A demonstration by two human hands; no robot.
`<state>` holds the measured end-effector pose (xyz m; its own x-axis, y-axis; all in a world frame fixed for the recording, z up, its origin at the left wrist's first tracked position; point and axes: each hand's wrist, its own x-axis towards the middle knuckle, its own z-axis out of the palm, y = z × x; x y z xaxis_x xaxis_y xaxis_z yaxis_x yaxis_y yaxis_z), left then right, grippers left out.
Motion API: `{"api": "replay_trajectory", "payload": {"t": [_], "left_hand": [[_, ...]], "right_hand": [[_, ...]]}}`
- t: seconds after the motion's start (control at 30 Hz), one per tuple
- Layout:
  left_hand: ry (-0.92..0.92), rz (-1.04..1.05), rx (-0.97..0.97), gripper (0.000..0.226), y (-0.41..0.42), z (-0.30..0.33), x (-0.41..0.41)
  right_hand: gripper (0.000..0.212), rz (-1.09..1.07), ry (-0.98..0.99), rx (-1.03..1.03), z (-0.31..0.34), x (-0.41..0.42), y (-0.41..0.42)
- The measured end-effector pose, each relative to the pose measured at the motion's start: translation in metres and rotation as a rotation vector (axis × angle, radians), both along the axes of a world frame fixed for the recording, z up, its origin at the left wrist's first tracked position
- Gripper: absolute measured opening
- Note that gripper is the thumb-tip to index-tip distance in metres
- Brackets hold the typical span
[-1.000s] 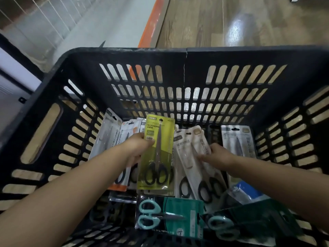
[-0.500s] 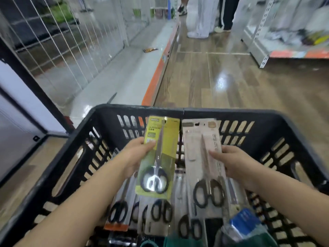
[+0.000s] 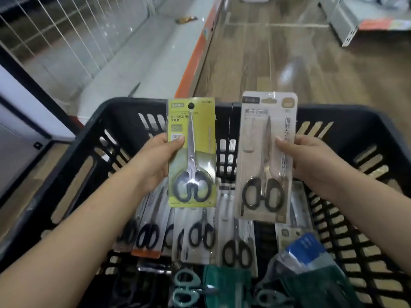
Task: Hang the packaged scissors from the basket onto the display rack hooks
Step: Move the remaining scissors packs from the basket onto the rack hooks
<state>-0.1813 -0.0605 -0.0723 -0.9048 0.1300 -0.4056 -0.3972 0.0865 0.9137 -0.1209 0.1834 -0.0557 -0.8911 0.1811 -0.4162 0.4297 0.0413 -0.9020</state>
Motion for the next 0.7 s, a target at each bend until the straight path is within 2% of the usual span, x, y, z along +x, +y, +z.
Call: {"api": "replay_trajectory", "payload": {"t": [0.23,0.37,0.43,0.53,0.7], "left_hand": [[-0.093,0.052,-0.066,0.019,0.008,-0.001,0.009],[-0.257,0.054,-0.185,0.018,0.008,0.000,0.023],[-0.317,0.086,-0.227,0.017,0.009,0.008,0.027],[-0.385,0.144,-0.228,0.016,0.007,0.052,0.026],[-0.305,0.219,-0.237,0.012,-0.015,0.183,0.011]], "right_hand": [[0.018,-0.030,-0.127,0.059,-0.025,0.009,-0.012],[0.021,-0.194,-0.320,0.036,-0.034,0.026,-0.018],[0.027,-0.205,-0.410,0.004,-0.031,0.035,-0.023],[0.028,-0.174,-0.480,-0.045,0.006,0.027,-0.032],[0.022,-0.055,-0.431,-0.003,0.147,-0.019,-0.047]]}}
